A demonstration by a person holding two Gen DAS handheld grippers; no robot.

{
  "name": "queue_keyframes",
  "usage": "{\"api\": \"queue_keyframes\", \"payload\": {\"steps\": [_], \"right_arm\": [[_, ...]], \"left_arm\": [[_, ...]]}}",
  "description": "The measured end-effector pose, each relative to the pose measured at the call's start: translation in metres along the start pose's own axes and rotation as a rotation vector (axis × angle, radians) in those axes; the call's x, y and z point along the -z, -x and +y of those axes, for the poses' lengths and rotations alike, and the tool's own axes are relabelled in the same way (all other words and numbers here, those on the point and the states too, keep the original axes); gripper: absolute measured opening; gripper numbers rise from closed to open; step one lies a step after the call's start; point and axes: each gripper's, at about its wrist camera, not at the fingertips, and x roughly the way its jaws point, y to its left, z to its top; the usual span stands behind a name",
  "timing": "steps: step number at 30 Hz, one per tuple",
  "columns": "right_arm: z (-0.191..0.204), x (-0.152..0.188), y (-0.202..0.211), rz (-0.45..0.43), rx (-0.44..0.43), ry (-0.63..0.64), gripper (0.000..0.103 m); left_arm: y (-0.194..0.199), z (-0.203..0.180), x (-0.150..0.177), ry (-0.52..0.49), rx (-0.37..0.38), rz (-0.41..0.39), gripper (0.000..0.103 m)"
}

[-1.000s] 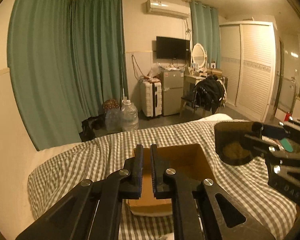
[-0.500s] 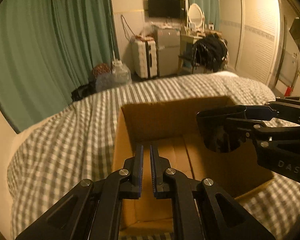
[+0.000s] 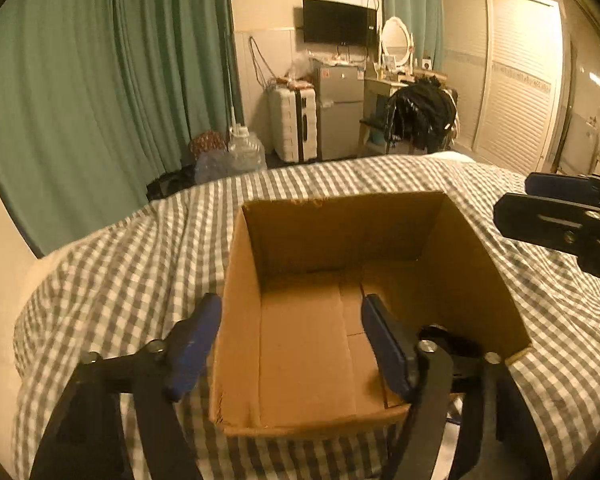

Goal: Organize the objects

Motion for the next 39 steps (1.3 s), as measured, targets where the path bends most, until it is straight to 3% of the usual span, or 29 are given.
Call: {"api": "queue_keyframes", "payload": {"steps": [6,12,17,23,26,34,39], "right_arm": [[0.015,0.009,0.041,-0.033,-0.003,0.022,0.071],[0.031,0.030,0.076,-0.033,-0.006,0.027,0.071],[0.042,0.063,0.097,0.002,-0.019,0.054,0.071],[0.055,0.120,0.098,0.099,-0.073,0.048,0.071],[0.064,0.144,0.091,0.162,-0.115,0.044,0.071],[0.084,0.193,0.064,0.335,-0.193,0.057,0.071],[0.089,0.200,0.061,0.356,-0.253,0.043,0.071]], "left_arm": [[0.042,0.011,0.003,0.000,-0.040,-0.047,0.093],[0.085,0.016,0.022,0.005,-0.064,-0.046,0.094],[0.115,0.026,0.063,0.072,-0.095,-0.015,0.094],[0.131,0.028,0.115,0.138,-0.184,0.015,0.094],[0.133,0.023,0.134,0.121,-0.208,0.025,0.094],[0.131,0.011,0.161,0.084,-0.204,0.070,0.094],[0.123,0.011,0.172,0.085,-0.201,0.110,0.094]]}}
